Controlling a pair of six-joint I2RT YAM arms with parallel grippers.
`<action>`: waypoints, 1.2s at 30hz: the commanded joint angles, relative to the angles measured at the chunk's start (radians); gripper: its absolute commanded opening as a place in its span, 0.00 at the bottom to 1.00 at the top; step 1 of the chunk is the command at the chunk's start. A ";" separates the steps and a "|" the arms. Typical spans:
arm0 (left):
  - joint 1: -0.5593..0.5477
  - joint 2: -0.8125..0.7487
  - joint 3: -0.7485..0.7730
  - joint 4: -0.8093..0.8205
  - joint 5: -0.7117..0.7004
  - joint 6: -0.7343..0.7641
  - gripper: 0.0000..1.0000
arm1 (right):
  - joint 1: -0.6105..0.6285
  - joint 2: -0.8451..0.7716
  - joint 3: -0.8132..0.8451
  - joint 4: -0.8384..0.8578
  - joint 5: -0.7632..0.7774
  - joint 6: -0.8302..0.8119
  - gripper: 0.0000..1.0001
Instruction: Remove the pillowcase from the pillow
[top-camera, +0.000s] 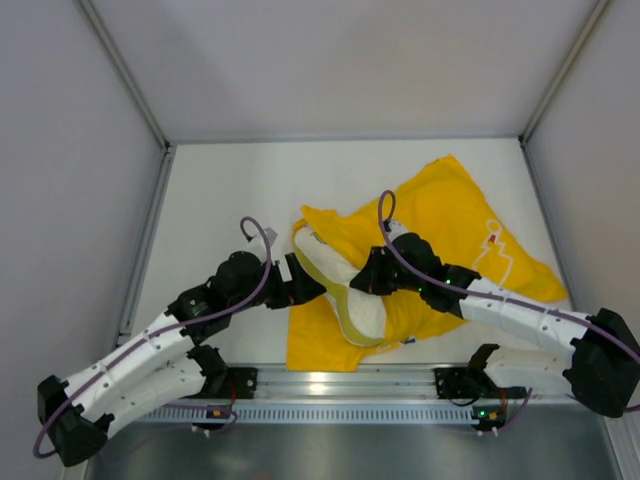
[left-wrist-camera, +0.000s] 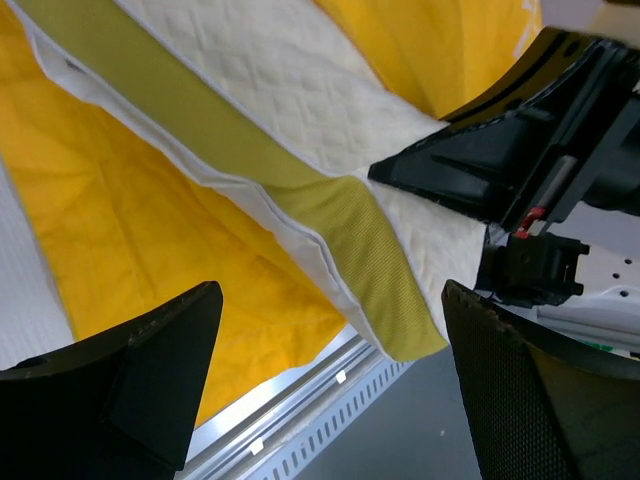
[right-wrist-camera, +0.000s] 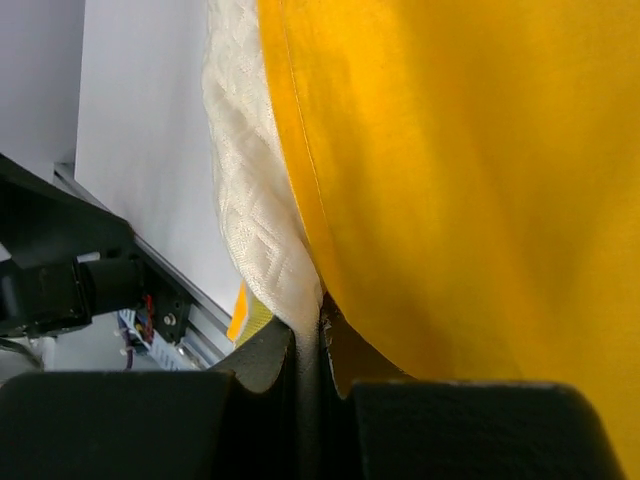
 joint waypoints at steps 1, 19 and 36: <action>-0.040 0.018 -0.069 0.113 0.027 -0.060 0.94 | -0.007 0.027 0.091 0.155 -0.020 0.061 0.00; -0.132 0.094 -0.028 0.210 0.002 -0.117 0.95 | 0.012 0.248 0.282 0.220 -0.025 0.106 0.00; -0.150 0.169 -0.087 0.307 -0.059 -0.134 0.00 | 0.033 0.198 0.289 0.203 -0.071 0.057 0.34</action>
